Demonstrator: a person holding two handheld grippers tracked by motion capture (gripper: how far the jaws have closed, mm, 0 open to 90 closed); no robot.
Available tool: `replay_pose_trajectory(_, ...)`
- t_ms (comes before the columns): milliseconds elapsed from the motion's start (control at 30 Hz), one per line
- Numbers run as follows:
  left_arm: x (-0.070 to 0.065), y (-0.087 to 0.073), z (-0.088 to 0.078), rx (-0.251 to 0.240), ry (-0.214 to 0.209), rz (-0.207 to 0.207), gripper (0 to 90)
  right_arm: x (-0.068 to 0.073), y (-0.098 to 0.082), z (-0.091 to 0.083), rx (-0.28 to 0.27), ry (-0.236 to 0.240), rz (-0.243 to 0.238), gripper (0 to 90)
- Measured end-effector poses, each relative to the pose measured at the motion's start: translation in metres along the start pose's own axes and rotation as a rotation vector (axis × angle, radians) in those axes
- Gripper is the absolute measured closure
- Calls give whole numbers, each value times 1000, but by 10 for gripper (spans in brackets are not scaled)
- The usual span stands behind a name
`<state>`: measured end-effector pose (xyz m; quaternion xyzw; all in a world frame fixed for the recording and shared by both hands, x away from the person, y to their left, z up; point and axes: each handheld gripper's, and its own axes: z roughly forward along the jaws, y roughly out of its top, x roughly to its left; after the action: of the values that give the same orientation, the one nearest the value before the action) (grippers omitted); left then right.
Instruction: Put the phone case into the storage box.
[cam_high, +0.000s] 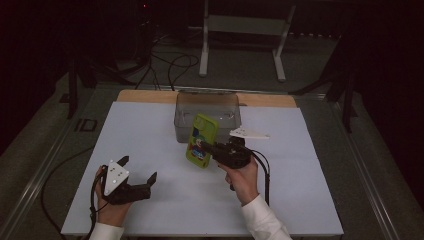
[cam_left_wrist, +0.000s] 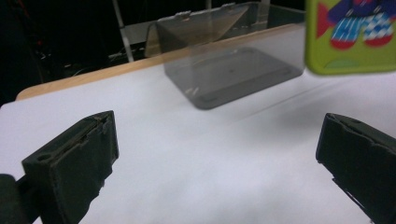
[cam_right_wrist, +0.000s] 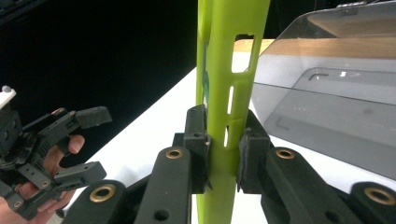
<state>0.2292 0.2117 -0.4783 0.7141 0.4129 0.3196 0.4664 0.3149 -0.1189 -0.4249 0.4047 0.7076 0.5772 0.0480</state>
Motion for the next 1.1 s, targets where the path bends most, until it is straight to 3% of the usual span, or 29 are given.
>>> replay_pose_trajectory(33, 6, -11, -6, 8, 8, 3, 0, 1, 2, -1, 0, -16, -8, 779)
replay_pose_trajectory(333, 15, -25, -9, 27, 23, 2, 0, 0, 7, -7, -5, -50, -20, 779)
replay_pose_trajectory(533, 16, -29, -8, 37, 42, 31, 0, 0, 13, -11, -4, -74, -46, 778)
replay_pose_trajectory(733, 15, -33, -6, 34, 48, 24, 0, 1, 20, -15, -4, -80, -64, 779)
replay_pose_trajectory(1100, 11, -34, -3, 33, 53, 37, 0, 0, 32, -19, -1, -119, -54, 778)
